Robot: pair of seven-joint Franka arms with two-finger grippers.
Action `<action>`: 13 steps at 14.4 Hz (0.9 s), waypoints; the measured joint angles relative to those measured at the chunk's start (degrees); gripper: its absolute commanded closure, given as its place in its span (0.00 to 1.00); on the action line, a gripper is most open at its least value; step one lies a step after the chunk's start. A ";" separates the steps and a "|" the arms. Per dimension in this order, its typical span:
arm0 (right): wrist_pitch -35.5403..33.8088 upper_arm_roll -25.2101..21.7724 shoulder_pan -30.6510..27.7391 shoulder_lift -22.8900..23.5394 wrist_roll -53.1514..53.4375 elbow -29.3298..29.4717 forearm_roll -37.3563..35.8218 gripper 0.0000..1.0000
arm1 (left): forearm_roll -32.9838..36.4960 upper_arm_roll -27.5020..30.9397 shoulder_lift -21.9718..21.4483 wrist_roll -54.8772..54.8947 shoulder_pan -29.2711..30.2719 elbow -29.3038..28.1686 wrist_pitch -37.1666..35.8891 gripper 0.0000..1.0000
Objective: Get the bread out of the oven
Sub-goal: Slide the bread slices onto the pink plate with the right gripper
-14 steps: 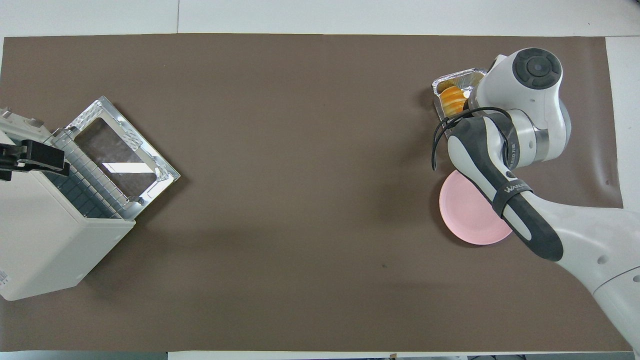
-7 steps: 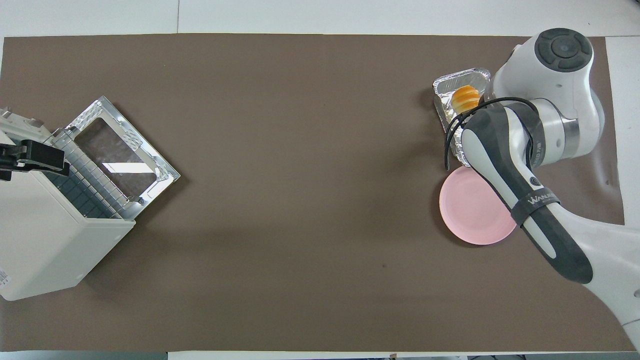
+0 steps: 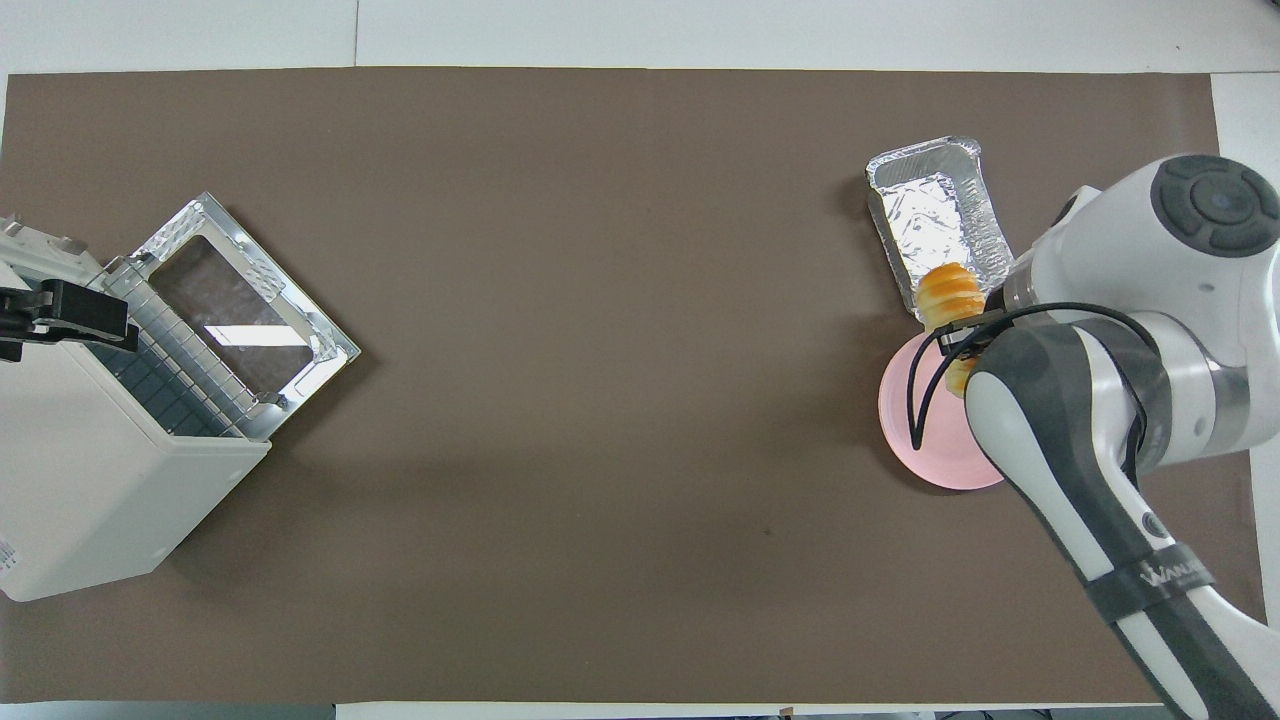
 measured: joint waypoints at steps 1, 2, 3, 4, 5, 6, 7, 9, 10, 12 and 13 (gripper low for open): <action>4.60 -0.05 -0.33 -2.57 0.00 -5.66 0.26 1.00 | 0.00 0.00 0.00 0.00 0.00 0.00 0.00 0.00; 9.20 -0.11 -0.51 -4.79 0.00 -11.17 0.29 1.00 | 0.00 0.00 0.00 0.00 0.00 0.00 0.00 0.00; 13.18 -0.11 -0.62 -6.52 0.01 -15.87 0.31 1.00 | 0.00 0.00 0.00 0.00 0.00 0.00 0.00 0.00; 16.60 -0.11 -0.68 -7.89 0.02 -19.84 0.32 1.00 | 0.00 0.00 0.00 0.00 0.00 0.00 0.00 0.00; 19.12 -0.11 -0.71 -8.77 0.04 -22.56 0.40 1.00 | 0.00 0.00 0.00 0.00 0.00 0.00 0.00 0.00; 21.30 -0.11 -0.72 -9.41 0.06 -24.71 0.55 1.00 | 0.00 0.00 0.00 0.01 0.00 0.00 0.00 0.00; 23.13 -0.12 -0.76 -9.75 0.07 -26.34 0.63 1.00 | 0.00 0.00 0.00 0.01 0.00 0.00 0.00 0.00; 25.27 -0.13 -0.92 -9.97 0.07 -28.25 0.68 1.00 | 0.00 0.00 0.00 0.02 0.00 0.00 0.00 0.00; 25.58 -0.17 -1.00 -9.99 0.07 -28.63 0.68 0.53 | 0.00 0.00 0.00 0.02 0.00 0.00 0.00 0.00; 25.61 -0.22 -1.07 -10.05 0.07 -28.74 0.70 0.00 | 0.00 0.00 0.00 0.03 0.00 0.00 0.00 0.00; 25.61 -0.22 -1.11 -10.11 0.07 -28.74 0.71 0.00 | 0.00 0.00 0.00 0.03 0.00 0.00 0.00 0.00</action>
